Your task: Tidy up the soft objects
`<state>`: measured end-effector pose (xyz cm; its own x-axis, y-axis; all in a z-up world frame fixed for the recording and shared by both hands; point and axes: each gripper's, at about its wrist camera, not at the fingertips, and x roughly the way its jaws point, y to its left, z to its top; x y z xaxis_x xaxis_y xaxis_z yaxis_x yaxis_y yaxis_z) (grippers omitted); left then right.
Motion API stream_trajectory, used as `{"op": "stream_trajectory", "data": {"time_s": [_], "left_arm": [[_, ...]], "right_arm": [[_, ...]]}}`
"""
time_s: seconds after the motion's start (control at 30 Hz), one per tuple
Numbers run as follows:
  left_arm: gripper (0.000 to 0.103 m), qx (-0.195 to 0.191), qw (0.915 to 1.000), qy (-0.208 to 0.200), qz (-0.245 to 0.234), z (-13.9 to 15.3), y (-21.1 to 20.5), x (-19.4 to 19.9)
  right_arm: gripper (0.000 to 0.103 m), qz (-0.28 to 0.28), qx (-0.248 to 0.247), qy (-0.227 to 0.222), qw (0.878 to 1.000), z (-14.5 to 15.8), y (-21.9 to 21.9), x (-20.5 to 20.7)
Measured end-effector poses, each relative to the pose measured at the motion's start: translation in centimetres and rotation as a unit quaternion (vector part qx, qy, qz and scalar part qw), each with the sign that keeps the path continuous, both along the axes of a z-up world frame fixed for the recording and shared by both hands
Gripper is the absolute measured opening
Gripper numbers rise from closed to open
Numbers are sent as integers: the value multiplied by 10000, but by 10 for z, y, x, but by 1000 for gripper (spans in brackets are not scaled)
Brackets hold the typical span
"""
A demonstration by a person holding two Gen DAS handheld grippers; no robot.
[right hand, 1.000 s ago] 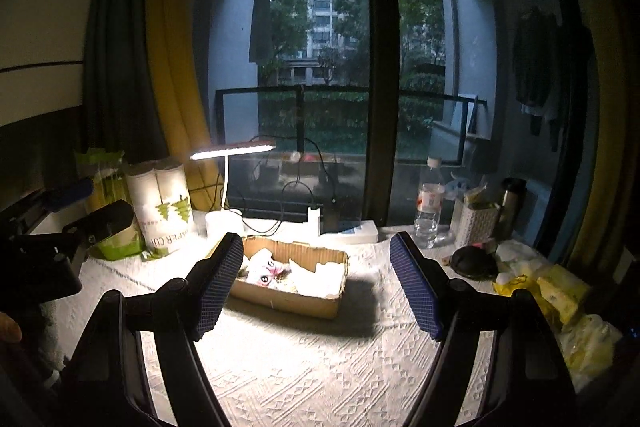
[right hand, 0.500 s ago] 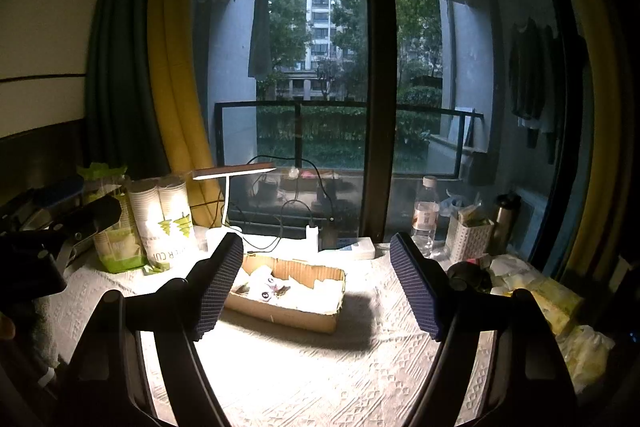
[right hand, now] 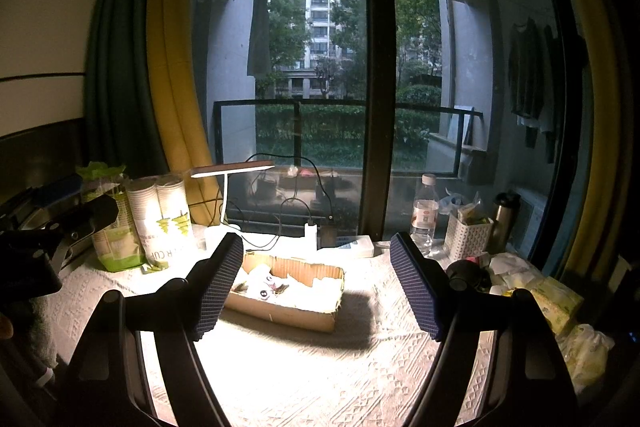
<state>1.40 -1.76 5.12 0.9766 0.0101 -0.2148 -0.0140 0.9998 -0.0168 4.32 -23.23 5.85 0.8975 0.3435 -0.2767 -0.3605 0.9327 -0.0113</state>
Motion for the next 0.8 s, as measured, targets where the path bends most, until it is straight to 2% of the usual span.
{"op": "stream_trajectory", "data": {"time_s": [0.8], "left_arm": [[98, -12, 10000, 13, -22, -4, -7, -1]], "right_arm": [[79, -4, -10, 21, 10000, -3, 1, -1]]}}
